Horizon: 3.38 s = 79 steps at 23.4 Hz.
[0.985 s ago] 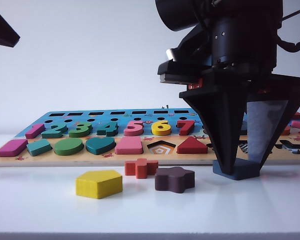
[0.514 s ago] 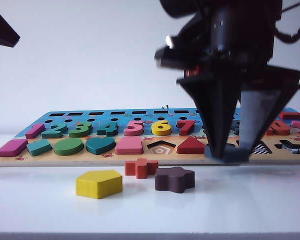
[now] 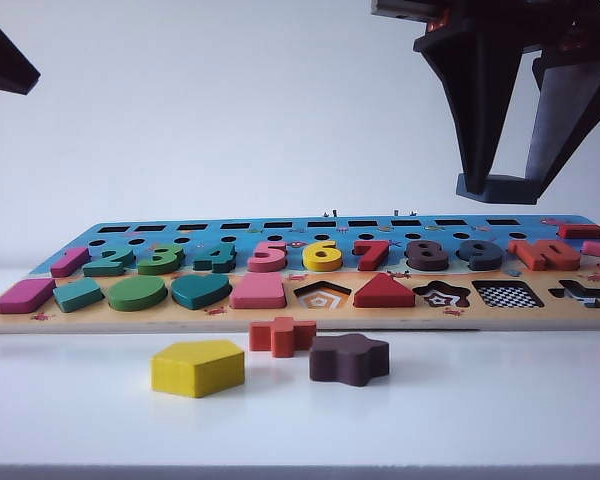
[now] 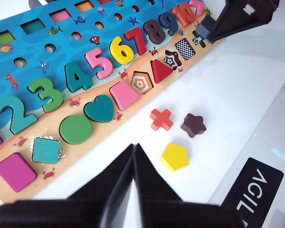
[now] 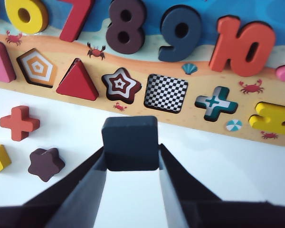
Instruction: Insert the cube into the slot.
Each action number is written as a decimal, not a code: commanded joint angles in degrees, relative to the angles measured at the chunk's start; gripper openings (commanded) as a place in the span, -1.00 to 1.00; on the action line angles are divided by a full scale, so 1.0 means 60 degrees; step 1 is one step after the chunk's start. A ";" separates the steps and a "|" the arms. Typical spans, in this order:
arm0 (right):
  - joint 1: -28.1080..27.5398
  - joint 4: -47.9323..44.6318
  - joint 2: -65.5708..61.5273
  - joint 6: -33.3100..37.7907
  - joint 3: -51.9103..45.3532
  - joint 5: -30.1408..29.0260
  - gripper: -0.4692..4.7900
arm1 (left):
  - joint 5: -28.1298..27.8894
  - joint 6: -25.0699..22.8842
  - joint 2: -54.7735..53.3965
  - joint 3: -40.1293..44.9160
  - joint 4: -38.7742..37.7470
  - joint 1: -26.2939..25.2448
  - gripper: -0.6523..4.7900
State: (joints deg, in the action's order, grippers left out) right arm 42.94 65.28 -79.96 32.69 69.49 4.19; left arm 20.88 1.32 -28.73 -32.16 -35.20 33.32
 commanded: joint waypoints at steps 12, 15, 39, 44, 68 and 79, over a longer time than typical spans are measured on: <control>-0.0605 -0.0973 -0.0430 0.0397 -0.0612 0.0302 -0.85 | 0.0029 -0.0040 0.0000 -0.0018 0.0135 0.0004 -0.74; -0.0608 -0.1122 -0.0718 0.0390 -0.0645 0.0146 -0.85 | 0.0029 -0.0040 0.0000 -0.0018 0.0135 0.0004 -0.74; -0.1009 -0.1373 -0.1304 0.0372 -0.0663 0.0230 -0.85 | 0.0029 -0.0040 0.0000 -0.0018 0.0135 0.0004 -0.74; -0.1009 -0.1468 -0.1304 0.0375 -0.0659 0.0015 -0.83 | 0.0029 -0.0040 0.0004 -0.0018 0.0135 0.0004 -0.74; -0.1009 -0.1585 -0.1304 0.0368 -0.0659 -0.0270 -0.32 | 0.0029 -0.0040 0.0000 -0.0018 0.0135 0.0004 -0.74; -0.1009 -0.1585 -0.1304 0.0317 -0.0659 -0.0270 -0.05 | 0.0029 -0.0040 0.0004 -0.0018 0.0135 0.0004 -0.74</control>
State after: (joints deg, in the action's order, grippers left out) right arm 36.75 57.23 -87.90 34.70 65.41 2.79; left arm 20.88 1.34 -28.73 -32.16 -35.20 33.32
